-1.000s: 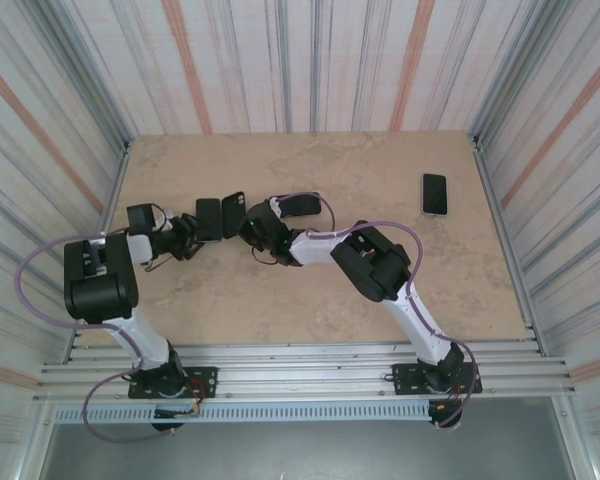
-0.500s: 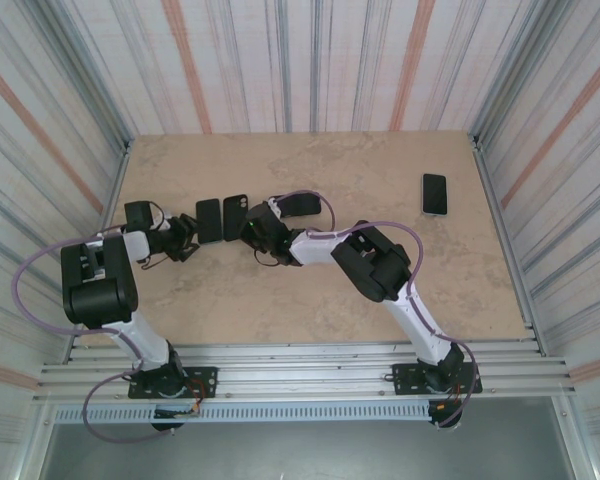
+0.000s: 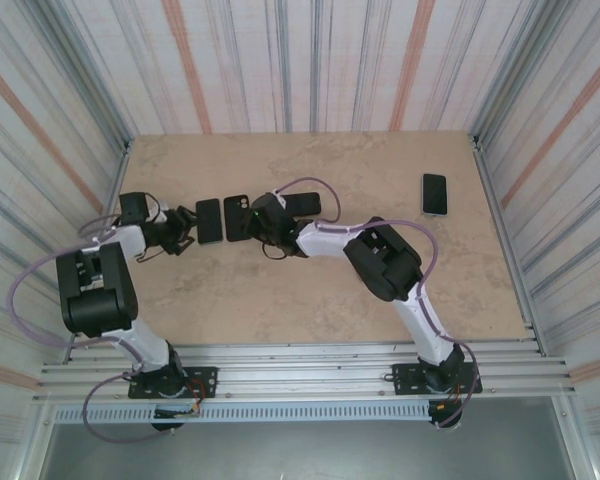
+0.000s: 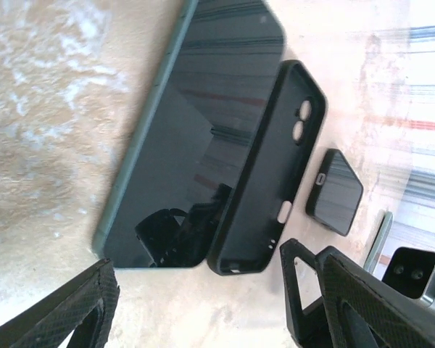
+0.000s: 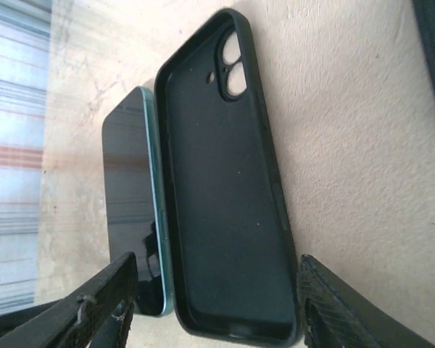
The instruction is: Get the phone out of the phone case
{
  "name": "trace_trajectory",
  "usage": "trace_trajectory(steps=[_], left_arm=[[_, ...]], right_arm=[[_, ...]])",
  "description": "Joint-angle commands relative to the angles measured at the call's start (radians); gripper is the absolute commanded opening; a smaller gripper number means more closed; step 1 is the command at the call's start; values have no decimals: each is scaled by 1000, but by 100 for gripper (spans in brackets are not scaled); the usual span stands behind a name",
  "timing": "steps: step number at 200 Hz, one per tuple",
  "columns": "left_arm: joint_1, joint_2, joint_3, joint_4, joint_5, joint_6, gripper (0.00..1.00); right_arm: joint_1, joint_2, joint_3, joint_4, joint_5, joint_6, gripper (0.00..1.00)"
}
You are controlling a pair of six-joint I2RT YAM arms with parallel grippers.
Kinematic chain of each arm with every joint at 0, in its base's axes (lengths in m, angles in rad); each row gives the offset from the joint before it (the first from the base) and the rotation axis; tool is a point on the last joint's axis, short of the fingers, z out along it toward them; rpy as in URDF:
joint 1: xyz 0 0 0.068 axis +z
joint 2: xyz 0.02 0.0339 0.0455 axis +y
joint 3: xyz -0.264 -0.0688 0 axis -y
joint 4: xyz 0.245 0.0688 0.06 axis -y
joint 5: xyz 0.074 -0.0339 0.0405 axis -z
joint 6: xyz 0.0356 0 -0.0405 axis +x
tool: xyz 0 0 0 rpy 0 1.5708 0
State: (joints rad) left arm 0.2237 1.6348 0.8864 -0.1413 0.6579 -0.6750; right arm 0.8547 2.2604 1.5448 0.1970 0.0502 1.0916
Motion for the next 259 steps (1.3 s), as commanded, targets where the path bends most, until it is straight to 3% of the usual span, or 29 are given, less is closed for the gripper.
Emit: trace_trajectory(steps=[1,37,51,62,120,127,153,169,259], left_arm=[[9,-76,40,-99,-17,90,78],[0,-151,51,-154,6,125,80],[-17,-182,50,-164,12,135,81],[-31,-204,47,-169,17,138,82],[-125,-315,-29,-119,16,46,91],[-139,-325,-37,-109,11,30,95],[-206,-341,-53,-72,2,-31,96],[-239,-344,-60,-54,-4,-65,97],[-373,-331,-38,-31,-45,-164,97]], right_arm=[[-14,-94,-9,-98,-33,-94,62],[-68,-181,-46,-193,-104,-266,64],[-97,-205,-45,-217,-161,-420,66],[-118,-218,-33,-261,-192,-564,74],[-272,-244,-4,-421,-367,-1063,79],[-288,-239,4,-440,-378,-1117,84],[-347,-215,46,-518,-415,-1323,88],[-374,-196,73,-564,-431,-1450,100],[-453,19,356,-822,-539,-1915,99]])
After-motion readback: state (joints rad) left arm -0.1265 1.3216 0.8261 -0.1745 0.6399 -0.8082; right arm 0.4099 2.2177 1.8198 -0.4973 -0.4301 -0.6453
